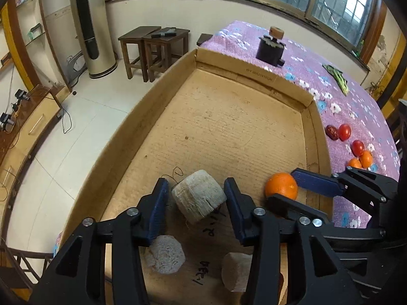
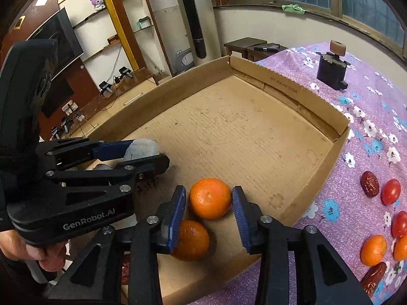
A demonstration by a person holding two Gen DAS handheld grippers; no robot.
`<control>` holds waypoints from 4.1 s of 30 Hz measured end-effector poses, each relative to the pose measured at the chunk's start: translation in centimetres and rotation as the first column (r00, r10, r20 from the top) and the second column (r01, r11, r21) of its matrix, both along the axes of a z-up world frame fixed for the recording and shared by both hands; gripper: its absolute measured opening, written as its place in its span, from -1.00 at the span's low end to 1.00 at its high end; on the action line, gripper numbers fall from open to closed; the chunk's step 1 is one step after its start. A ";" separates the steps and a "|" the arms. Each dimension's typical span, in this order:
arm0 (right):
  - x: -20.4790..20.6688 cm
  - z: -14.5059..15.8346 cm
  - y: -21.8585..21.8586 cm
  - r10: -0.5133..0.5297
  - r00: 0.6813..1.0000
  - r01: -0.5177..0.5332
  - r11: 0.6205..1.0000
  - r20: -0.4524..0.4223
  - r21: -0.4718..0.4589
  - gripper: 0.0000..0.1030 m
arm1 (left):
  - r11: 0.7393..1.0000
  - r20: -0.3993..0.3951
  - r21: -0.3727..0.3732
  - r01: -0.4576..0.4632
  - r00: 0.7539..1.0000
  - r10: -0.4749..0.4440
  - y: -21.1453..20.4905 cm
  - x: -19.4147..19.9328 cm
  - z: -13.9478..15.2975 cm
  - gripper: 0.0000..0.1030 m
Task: Organize fruits
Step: 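Open both grippers to drop the tangerine and yam piece into the tray, then move both grippers back to the remaining fruit on the cloth, then grasp a tangerine with the right gripper while the left grasps a large red date, then carry the tangerine and red date over the cardboard tray with both grippers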
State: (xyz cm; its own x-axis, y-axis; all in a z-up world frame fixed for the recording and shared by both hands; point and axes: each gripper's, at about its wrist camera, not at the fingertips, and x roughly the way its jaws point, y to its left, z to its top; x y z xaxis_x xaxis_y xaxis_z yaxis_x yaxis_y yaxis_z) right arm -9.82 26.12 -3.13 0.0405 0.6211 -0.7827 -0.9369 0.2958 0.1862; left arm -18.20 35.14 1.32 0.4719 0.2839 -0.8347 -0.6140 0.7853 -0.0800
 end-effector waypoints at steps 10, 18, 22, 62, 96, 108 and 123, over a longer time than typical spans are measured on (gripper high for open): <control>0.5 3.4 -5.6 -0.060 0.998 0.063 0.991 -0.033 0.114 -0.14 | 0.999 0.073 0.034 -0.002 0.997 -0.001 -2.8 -1.1 2.9 0.05; 1.2 3.6 -11.8 -0.149 0.987 0.155 0.981 -0.060 0.119 -0.12 | 0.998 0.078 0.005 0.064 0.995 -0.065 -6.6 -0.3 2.9 0.05; 2.0 3.1 -14.4 -0.201 0.977 0.207 0.972 -0.063 0.107 -0.08 | 0.995 0.081 -0.003 0.095 0.992 -0.095 -8.3 0.0 3.0 0.05; 11.2 -0.1 -23.4 -0.425 0.904 0.427 0.903 -0.045 0.049 -0.03 | 0.910 0.057 -0.099 0.403 0.915 -0.399 -19.6 9.7 0.6 0.05; 8.8 2.9 -24.2 -0.411 0.911 0.413 0.900 -0.047 0.142 -0.30 | 0.934 0.118 -0.025 0.355 0.929 -0.350 -18.7 8.1 1.5 -0.54; 5.9 3.0 -23.6 -0.374 0.926 0.376 0.918 -0.044 0.128 -0.30 | 0.951 0.125 0.025 0.309 0.943 -0.309 -17.9 5.1 2.8 -0.54; 4.2 3.4 -22.4 -0.336 0.941 0.338 0.933 -0.036 0.121 -0.30 | 0.961 0.137 0.031 0.276 0.951 -0.278 -16.9 3.4 3.1 -0.54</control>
State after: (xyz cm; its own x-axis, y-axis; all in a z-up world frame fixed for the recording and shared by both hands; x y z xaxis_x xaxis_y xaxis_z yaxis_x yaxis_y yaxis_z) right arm -5.59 3.73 0.27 0.2536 0.6645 -0.7029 -0.7828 0.5679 0.2545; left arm -14.83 18.26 4.41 0.6443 0.1348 -0.7528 -0.3557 0.9242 -0.1389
